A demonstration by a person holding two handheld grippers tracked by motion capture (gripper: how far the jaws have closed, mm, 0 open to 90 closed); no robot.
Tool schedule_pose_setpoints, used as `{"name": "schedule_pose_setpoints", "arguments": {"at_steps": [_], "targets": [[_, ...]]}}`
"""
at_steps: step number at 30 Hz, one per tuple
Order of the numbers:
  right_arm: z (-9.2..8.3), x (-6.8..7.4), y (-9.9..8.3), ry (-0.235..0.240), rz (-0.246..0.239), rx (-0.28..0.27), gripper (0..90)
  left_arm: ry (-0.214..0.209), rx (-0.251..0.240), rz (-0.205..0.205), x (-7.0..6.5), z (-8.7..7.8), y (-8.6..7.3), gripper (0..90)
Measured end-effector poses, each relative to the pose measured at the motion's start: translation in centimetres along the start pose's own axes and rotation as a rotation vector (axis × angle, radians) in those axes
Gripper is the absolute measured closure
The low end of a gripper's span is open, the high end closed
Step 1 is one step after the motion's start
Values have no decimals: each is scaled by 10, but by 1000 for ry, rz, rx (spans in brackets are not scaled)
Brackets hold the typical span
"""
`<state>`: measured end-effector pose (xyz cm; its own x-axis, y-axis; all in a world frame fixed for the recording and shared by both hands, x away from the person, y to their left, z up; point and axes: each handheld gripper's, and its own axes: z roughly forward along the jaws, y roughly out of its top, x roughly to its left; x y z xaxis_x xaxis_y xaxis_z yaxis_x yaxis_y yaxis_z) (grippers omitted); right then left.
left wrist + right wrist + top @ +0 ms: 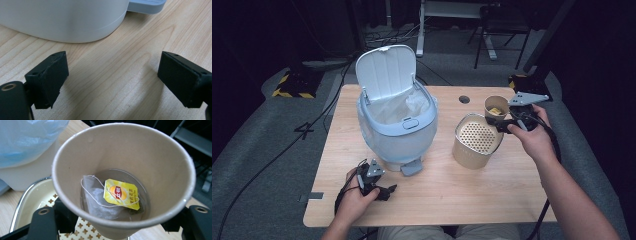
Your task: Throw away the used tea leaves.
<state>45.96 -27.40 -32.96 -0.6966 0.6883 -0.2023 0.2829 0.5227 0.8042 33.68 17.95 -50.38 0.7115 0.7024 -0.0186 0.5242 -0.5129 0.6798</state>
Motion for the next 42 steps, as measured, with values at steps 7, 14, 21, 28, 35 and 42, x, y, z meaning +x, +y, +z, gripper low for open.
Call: {"name": "schedule_pose_setpoints", "arguments": {"at_steps": [7,14,21,28,35,42], "targets": [[1,6,5,-86,-192,30,306,2,-1,-10,-1,0,-1,107],[6,14,7,-189,-440,111,307,10,-2,-13,-3,-2,-3,110],[8,18,3,-286,-632,167,307,10,0,-2,-2,-3,-3,110],[12,25,-2,-391,-864,263,307,10,0,-2,-2,-3,-3,110],[17,32,-9,-479,-1028,329,306,10,0,-3,-2,-3,-3,110],[21,40,-12,-580,-1222,355,305,5,-1,-9,-2,-3,-3,108]]}}
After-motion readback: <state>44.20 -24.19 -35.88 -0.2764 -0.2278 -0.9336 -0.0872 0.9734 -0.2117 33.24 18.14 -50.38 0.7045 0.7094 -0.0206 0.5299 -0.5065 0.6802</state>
